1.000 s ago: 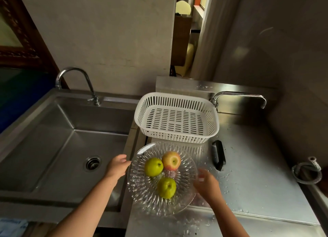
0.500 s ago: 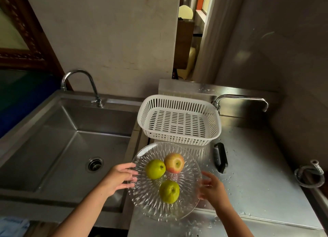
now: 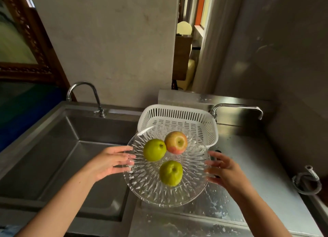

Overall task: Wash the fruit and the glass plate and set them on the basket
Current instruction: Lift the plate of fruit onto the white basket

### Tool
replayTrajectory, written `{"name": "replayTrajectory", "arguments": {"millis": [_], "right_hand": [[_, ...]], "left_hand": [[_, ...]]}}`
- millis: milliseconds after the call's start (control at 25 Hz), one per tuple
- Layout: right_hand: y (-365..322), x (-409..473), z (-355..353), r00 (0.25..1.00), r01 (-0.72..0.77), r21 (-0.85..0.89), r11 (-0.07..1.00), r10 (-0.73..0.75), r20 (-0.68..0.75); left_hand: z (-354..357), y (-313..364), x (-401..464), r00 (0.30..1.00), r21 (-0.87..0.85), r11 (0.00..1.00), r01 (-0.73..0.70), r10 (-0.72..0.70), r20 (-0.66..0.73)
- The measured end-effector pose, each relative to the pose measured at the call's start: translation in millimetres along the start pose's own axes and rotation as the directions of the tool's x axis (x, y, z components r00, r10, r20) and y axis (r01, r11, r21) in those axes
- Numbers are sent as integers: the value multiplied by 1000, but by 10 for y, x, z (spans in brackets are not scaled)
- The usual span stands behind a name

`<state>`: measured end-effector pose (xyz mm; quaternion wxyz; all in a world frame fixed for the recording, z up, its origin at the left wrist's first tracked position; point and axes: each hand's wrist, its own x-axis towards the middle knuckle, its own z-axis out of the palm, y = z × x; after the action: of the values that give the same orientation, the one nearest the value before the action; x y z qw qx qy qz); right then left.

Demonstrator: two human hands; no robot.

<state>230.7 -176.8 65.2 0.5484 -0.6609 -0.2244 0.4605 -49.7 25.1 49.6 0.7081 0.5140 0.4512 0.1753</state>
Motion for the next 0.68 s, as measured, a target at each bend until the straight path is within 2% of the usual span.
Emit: {"name": "replayTrajectory", "arguments": {"millis": [160, 360, 680], "right_hand": [[-401, 296, -67, 998, 30, 19, 999, -29, -57], [-657, 798, -65, 984, 15, 34, 999, -8, -178], [-553, 1688, -30, 950, -87, -17, 996, 78, -302]], "left_hand": [[101, 519, 351, 999, 49, 998, -43, 42, 29], [231, 959, 987, 998, 97, 995, -27, 21, 64], [282, 869, 1883, 996, 110, 991, 80, -84, 32]]}}
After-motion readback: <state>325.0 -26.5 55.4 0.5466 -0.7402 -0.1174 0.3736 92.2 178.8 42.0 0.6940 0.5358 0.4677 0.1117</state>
